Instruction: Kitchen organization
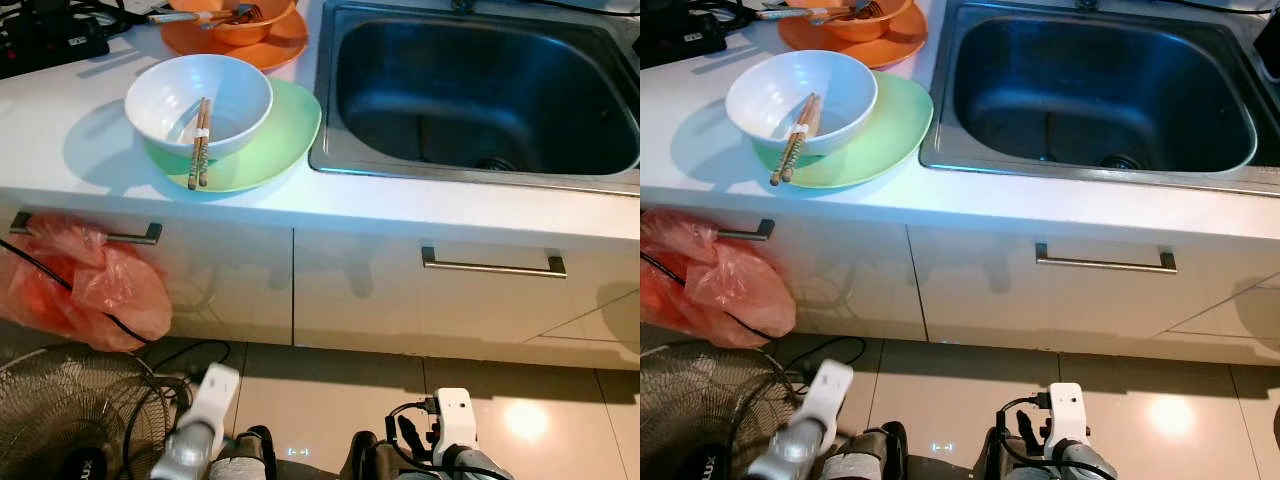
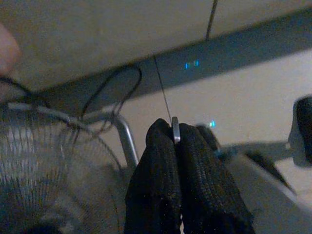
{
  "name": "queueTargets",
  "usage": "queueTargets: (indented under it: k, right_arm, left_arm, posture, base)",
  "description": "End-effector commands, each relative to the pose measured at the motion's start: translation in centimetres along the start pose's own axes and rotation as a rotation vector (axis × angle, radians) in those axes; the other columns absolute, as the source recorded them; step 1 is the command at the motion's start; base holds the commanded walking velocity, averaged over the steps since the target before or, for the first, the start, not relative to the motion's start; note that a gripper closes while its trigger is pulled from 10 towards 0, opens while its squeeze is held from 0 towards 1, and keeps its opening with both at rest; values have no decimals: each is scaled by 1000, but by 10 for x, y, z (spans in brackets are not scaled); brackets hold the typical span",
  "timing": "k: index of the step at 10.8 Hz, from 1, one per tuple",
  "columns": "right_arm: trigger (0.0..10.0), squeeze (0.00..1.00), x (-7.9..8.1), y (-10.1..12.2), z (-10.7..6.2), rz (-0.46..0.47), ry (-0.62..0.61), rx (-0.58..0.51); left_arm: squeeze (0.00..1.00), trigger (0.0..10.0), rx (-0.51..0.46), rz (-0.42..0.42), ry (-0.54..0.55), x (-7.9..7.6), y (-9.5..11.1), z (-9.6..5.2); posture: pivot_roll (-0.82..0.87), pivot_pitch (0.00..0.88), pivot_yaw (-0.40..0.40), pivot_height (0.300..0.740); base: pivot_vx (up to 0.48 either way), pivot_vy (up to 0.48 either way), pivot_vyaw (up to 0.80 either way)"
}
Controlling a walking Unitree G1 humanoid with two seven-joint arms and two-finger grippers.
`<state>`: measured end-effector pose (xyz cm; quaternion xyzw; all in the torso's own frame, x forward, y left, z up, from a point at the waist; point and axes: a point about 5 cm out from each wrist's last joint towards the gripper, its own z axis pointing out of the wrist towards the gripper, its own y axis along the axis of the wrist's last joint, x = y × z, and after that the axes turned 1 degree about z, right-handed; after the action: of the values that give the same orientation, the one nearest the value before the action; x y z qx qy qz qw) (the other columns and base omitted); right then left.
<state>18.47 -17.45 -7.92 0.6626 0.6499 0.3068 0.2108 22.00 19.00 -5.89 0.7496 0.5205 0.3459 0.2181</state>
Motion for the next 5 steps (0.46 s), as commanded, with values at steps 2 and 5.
queueTargets:
  k: [2, 5]
  right_arm:
    - [10000, 0, -4, -9, -4, 13, -29, 20]
    - [10000, 0, -4, -8, -4, 14, -49, -9]
  left_arm:
    - [0, 10000, -37, 14, -4, 3, 6, 1]
    - [0, 10000, -119, 87, -4, 6, 19, 2]
  posture:
    - [100, 227, -44, 740]
    - [100, 229, -43, 740]
  base:
    - [0, 0, 0]
    - [0, 0, 0]
